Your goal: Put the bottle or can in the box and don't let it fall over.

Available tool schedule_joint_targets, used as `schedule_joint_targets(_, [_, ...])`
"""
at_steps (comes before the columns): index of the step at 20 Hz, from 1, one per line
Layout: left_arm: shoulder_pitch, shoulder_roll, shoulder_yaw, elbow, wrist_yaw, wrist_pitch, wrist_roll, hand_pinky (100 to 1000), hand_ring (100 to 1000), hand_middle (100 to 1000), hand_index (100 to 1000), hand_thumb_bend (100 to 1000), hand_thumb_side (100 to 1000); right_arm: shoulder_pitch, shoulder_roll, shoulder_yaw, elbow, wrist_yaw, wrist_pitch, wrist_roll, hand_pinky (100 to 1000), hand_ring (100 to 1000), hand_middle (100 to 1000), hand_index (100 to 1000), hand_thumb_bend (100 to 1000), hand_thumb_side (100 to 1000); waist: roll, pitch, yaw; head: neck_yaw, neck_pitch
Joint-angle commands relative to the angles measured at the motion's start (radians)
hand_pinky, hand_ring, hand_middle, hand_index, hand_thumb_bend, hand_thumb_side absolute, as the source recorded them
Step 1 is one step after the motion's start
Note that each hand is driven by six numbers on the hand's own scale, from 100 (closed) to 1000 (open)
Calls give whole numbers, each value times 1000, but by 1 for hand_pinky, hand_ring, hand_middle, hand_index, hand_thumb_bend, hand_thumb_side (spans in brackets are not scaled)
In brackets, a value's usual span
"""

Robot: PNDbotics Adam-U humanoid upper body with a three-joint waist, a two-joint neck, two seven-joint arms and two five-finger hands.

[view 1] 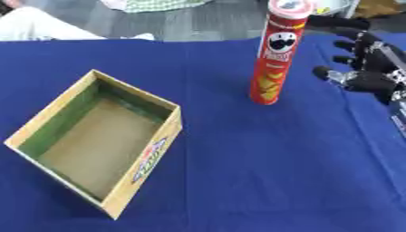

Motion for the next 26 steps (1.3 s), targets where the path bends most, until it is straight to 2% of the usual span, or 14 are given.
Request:
schedule_joint_targets(1, [-9, 15, 6, -14, -5, 0, -3, 734, 930, 893, 854, 510, 906, -21, -14, 1, 2, 1, 7, 1, 906, 1000, 1000, 902, 550, 103, 1, -15, 2, -3, -8])
schedule_joint_targets(26, [-8, 10, 5, -12, -3, 2, -9, 734, 936, 892, 853, 508, 908, -107, 30, 36, 58, -28, -2, 25, 919, 1000, 1000, 907, 537, 131, 2, -9, 5, -5, -11])
